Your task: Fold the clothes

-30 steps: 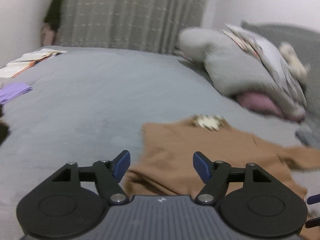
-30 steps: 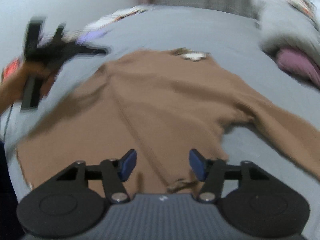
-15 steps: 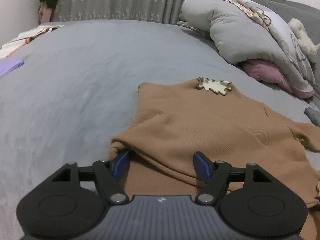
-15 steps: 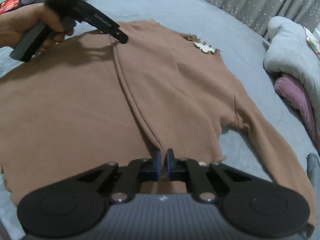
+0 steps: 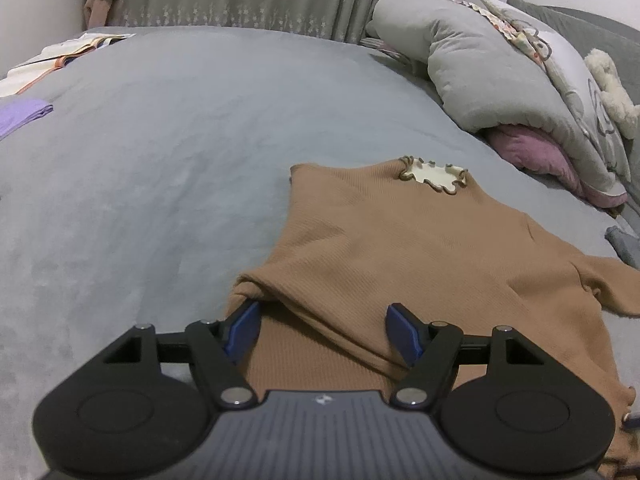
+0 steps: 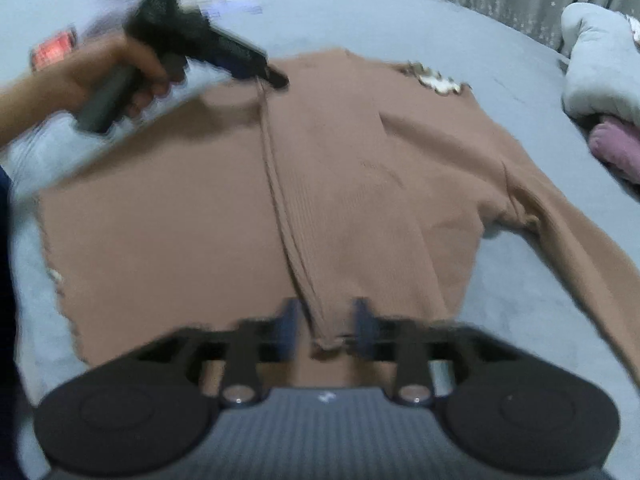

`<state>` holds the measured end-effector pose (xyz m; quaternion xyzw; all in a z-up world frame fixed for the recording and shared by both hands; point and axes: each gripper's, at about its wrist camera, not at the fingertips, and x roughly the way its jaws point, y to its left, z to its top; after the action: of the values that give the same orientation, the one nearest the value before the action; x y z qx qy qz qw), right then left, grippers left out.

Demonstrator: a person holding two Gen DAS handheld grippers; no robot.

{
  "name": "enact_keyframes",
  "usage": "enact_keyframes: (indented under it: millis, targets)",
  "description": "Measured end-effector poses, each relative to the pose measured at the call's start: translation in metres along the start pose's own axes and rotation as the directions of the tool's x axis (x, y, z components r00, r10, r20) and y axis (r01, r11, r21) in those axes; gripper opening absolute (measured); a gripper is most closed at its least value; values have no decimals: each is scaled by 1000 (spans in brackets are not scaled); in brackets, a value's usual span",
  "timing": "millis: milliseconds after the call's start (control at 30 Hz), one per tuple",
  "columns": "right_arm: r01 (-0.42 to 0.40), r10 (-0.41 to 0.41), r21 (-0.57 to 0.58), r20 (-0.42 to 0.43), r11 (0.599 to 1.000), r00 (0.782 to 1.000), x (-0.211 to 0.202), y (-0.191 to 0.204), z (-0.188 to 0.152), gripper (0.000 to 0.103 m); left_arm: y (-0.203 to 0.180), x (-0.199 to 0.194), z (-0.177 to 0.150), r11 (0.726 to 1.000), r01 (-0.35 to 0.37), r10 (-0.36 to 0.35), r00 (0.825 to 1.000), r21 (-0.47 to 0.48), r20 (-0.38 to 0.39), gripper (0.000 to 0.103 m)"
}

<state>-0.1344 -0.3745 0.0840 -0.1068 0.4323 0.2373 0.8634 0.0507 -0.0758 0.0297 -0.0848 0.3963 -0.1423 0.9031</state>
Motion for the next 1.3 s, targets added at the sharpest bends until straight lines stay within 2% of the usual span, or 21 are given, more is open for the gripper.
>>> enact_keyframes:
  millis: [100, 167, 267, 333, 400, 433, 500, 567, 633, 733, 800, 833, 967, 1000, 1033, 1067, 1100, 1200, 1300]
  targets:
    - [6, -27, 185, 107, 983, 994, -14, -36, 1, 74, 8, -3, 3, 999, 16, -16, 1000, -50, 3, 68]
    - [40, -110, 374, 168, 927, 980, -22, -68, -3, 77, 11, -3, 3, 998, 20, -20, 1000, -62, 5, 68]
    - [59, -229, 603, 209, 795, 951, -31, -110, -13, 80, 18, -1, 2, 997, 23, -23, 1000, -76, 4, 63]
    - [8, -306, 794, 224, 607, 925, -37, -149, -37, 80, 26, 0, 3, 992, 43, -42, 999, -117, 5, 61]
    - [-26, -336, 863, 224, 505, 915, -39, -167, -51, 80, 36, 1, 5, 985, 65, -65, 998, -163, 3, 54]
    - [-10, -376, 892, 201, 452, 905, -41, -174, -58, 80, 38, 1, 5, 983, 69, -70, 998, -173, 1, 52]
    - [42, -478, 947, 122, 319, 870, -47, -188, -76, 80, 43, 1, 6, 978, 78, -79, 997, -194, -1, 49]
    - [61, -540, 970, 78, 235, 838, -54, -196, -87, 80, 46, -1, 5, 972, 87, -89, 996, -220, 0, 48]
    - [45, -601, 988, 53, 147, 797, -63, -206, -102, 80, 42, -6, 5, 970, 79, -82, 997, -231, -4, 49]
    - [8, -649, 998, 37, 66, 760, -69, -223, -123, 81, 24, -16, 4, 986, 48, -48, 999, -159, 6, 58]
    - [-6, -673, 999, 29, 37, 739, -67, -237, -136, 81, 12, -24, 2, 995, 27, -24, 999, -99, 24, 62]
    - [-6, -684, 999, 30, 38, 729, -64, -244, -142, 82, 7, -27, 1, 998, 17, -15, 999, -67, 37, 64]
    - [3, -706, 997, 54, 80, 706, -53, -261, -155, 81, -3, -29, -4, 999, -34, 33, 999, 4, 40, 68]
    - [13, -705, 996, 53, 88, 707, -54, -261, -154, 75, -1, -27, -4, 999, -38, 38, 999, -9, 29, 68]
    - [42, -697, 993, 45, 108, 715, -54, -263, -150, 48, 2, -25, -4, 999, -42, 42, 999, -22, 20, 68]
    - [58, -692, 991, 41, 118, 721, -54, -265, -144, 14, 4, -25, -4, 999, -39, 39, 999, -33, 18, 68]
    - [59, -689, 991, 40, 120, 723, -54, -266, -139, 7, 7, -24, -4, 998, -34, 35, 999, -50, 14, 68]
    - [46, -714, 993, 43, 105, 699, -58, -262, -132, 6, 15, -23, -2, 995, -20, 22, 1000, -101, 14, 68]
    - [52, -758, 989, 70, 136, 648, -64, -257, -118, 6, 8, -24, -4, 998, -33, 34, 999, -56, 17, 68]
